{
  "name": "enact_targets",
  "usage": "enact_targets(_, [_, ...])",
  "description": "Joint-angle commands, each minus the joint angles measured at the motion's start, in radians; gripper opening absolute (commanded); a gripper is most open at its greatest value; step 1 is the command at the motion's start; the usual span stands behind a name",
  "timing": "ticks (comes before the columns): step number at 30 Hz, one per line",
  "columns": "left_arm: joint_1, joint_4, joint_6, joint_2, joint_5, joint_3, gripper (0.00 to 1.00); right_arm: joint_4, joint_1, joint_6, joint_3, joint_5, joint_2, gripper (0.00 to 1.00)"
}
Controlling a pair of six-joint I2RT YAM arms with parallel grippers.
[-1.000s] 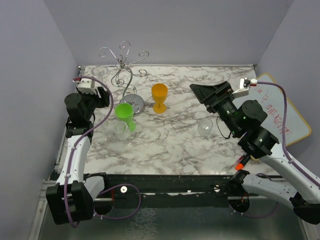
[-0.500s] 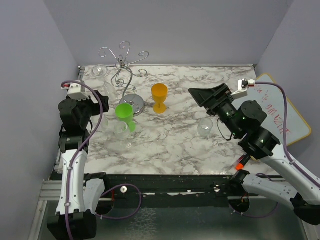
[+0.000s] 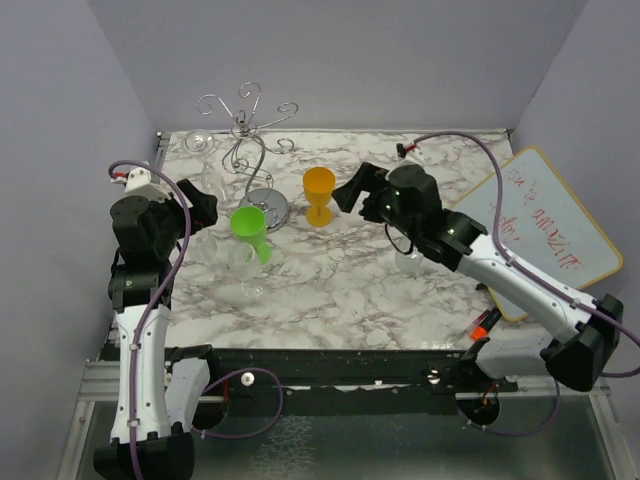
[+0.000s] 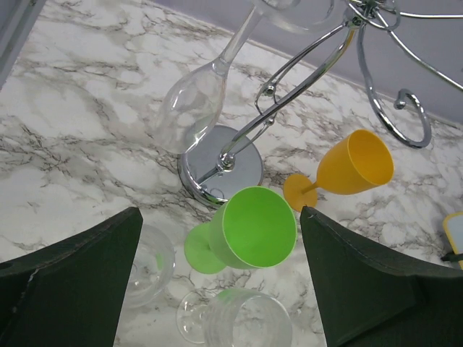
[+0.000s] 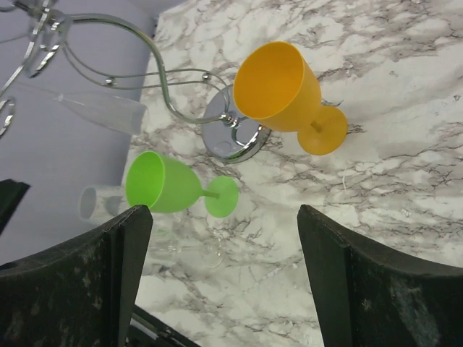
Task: Place the wine glass upside down on the wine glass rack
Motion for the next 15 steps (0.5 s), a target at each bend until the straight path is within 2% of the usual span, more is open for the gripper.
enact_targets(1, [0.005, -0.057, 0.008, -0.019, 0.014, 0.070, 0.91, -0.066, -0.002, -0.090, 0.125, 0.068, 0.161, 0.86])
enact_targets(7, [-0.036, -0.152, 0.067, 0.010, 0.042, 0.247, 0.91, -0.144, -0.012, -0.172, 0.347, 0.244, 0.436, 0.81])
enact_targets(15, [-0.079, -0.212, 0.114, 0.014, 0.133, 0.424, 0.91, -0.165, -0.079, -0.253, 0.487, 0.189, 0.641, 0.71])
